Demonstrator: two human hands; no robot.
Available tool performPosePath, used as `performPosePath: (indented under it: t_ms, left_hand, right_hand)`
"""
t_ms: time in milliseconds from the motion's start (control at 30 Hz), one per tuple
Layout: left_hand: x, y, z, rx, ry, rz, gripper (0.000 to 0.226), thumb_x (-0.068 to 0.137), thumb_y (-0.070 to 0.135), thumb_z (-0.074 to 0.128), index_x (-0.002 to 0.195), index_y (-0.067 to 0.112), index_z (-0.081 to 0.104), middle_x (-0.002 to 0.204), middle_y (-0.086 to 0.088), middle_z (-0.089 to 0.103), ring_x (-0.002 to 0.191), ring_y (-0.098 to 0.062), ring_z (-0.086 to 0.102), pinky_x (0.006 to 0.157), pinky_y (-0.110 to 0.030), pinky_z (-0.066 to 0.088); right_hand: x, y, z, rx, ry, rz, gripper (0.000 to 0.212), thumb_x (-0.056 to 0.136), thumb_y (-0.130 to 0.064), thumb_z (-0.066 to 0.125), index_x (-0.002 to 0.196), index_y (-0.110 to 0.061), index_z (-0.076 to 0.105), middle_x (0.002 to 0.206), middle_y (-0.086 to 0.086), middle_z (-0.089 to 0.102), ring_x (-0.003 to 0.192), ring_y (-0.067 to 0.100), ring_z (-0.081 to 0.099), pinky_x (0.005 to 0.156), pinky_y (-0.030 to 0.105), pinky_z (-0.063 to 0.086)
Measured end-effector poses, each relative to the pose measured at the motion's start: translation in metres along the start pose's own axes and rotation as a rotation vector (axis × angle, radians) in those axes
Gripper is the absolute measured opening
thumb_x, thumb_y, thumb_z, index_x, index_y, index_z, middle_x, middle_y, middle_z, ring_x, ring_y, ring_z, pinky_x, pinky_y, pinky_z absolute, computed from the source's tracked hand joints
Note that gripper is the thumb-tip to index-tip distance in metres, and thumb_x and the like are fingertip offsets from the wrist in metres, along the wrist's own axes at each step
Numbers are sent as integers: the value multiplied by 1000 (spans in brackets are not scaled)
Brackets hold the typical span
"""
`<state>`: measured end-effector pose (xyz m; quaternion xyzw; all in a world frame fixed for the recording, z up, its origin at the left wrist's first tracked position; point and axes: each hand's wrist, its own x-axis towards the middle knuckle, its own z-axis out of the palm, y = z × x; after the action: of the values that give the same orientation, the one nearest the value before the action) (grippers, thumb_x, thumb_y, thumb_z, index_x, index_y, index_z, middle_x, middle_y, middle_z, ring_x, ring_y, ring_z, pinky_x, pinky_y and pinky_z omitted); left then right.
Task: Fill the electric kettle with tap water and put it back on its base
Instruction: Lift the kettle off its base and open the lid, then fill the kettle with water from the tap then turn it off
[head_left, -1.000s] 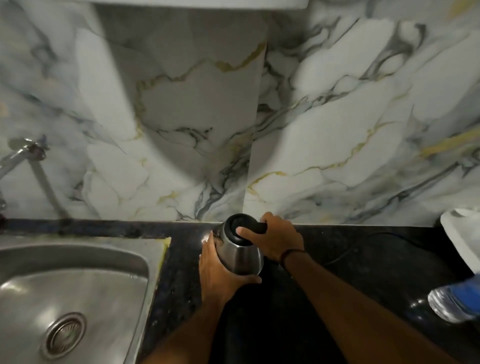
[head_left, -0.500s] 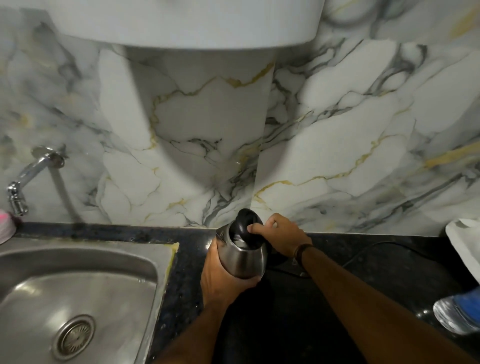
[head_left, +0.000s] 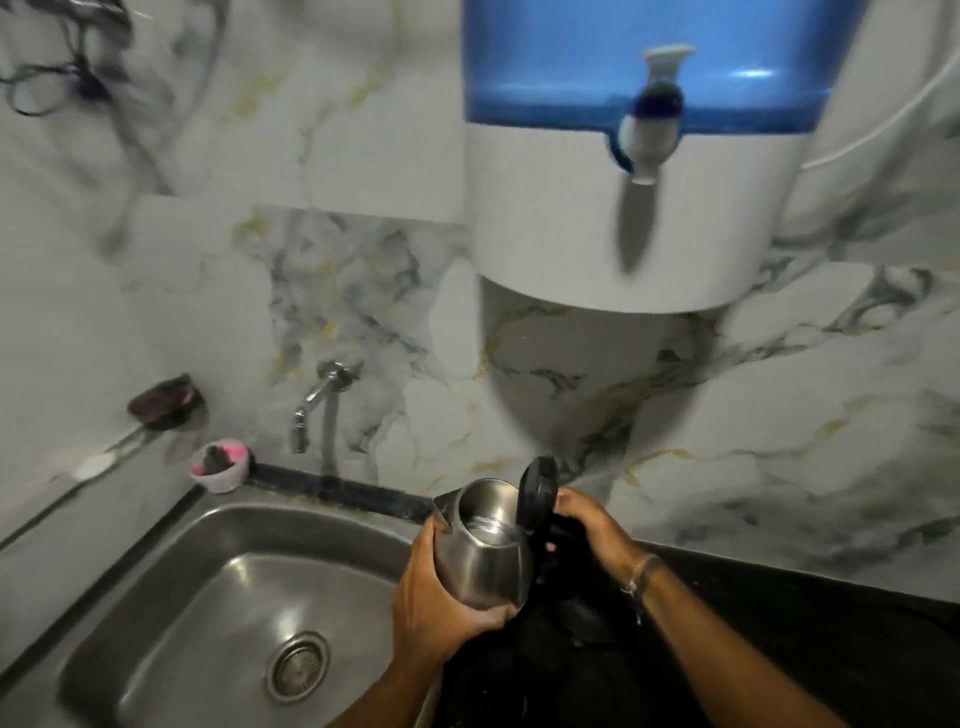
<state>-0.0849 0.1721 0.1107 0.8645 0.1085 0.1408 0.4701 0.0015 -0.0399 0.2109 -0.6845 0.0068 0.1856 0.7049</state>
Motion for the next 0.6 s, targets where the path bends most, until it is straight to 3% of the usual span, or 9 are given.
performPosePath:
  t_ms: [133, 233, 333, 433, 600]
  left_hand:
    - [5, -40, -49, 8, 67, -14, 160, 23, 74, 102, 157, 71, 14, 146, 40, 49, 130, 0, 58, 98, -33, 57]
    - [18, -72, -88, 10, 83, -26, 159, 23, 70, 104, 160, 64, 24, 148, 33, 57, 132, 0, 62, 99, -37, 62]
    - [38, -100, -126, 11, 68, -5, 156, 24, 67, 106, 161, 57, 31, 147, 34, 59, 134, 3, 62, 100, -36, 62]
    - [59, -124, -159, 19, 55, 31, 155, 27, 63, 107, 163, 52, 32, 151, 31, 58, 140, 3, 58, 107, -37, 59]
    - [93, -149, -200, 62, 9, 48, 152, 34, 58, 105, 168, 30, 37, 159, 14, 57, 147, -13, 57, 114, -45, 55]
  right_hand:
    - [16, 9, 66, -82, -66, -74, 34, 67, -46, 75, 78, -14, 68, 77, 15, 59, 73, 29, 56, 62, 36, 46]
    - [30, 18, 116, -138, -71, -127, 25, 65, -46, 76, 64, -22, 68, 63, -1, 60, 61, 14, 56, 60, 34, 43]
    - [45, 26, 159, -141, -58, -141, 27, 62, -46, 76, 64, -21, 67, 63, -3, 59, 64, 13, 56, 63, 31, 45]
    - [61, 30, 197, -151, -31, -108, 34, 61, -51, 76, 67, -20, 67, 66, -3, 64, 69, 15, 58, 66, 25, 49]
    - [91, 19, 261, -411, 46, 36, 71, 47, -85, 85, 66, -26, 50, 61, -7, 58, 64, 16, 56, 70, 38, 47]
